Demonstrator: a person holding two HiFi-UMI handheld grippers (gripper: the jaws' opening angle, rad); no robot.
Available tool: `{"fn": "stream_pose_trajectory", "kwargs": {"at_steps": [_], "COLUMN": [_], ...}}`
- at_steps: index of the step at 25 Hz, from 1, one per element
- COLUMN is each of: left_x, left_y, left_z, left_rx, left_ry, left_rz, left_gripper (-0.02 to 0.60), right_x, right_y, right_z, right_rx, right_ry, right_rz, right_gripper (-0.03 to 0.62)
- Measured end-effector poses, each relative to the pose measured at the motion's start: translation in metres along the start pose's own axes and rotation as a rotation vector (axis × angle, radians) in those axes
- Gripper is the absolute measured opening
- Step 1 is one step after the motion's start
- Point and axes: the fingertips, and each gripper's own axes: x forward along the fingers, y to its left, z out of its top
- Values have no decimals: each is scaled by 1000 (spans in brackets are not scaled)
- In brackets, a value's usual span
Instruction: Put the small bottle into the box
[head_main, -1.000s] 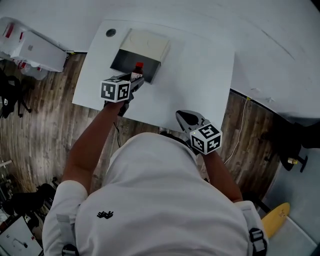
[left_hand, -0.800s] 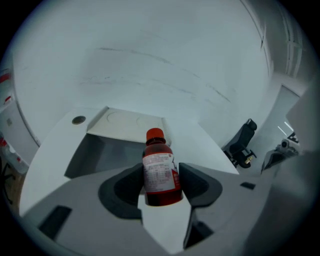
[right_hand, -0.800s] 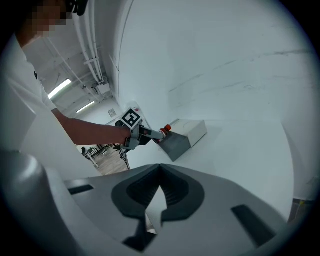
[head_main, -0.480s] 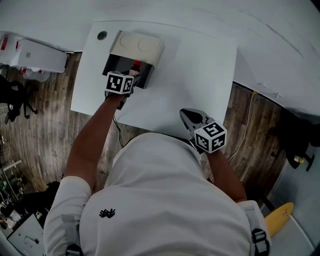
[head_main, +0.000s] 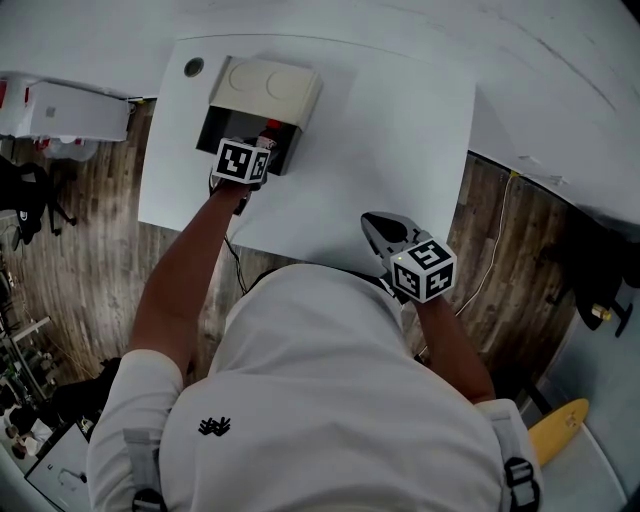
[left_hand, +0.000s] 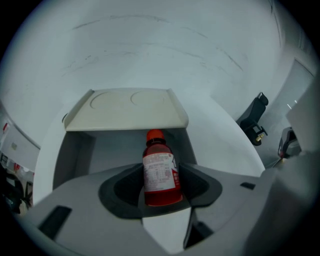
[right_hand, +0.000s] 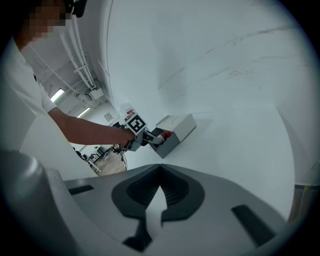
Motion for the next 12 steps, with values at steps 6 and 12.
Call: {"fn": "stream_pose_trajectory", "kwargs": {"at_steps": [6,12], "left_x": [10,20], "left_y": [3,2], "left_z": [1,-2], "left_rx": [26,51], "left_ry": [47,116], "left_rz": [31,47], "left_gripper": [227,229], "right_x": [-2,-3], "right_y": [-7,-12], "right_z": [-3,-4], "right_rx": [19,38], "right_ry": [8,8], "right_rz": [3,1], "right_gripper": [6,6]}}
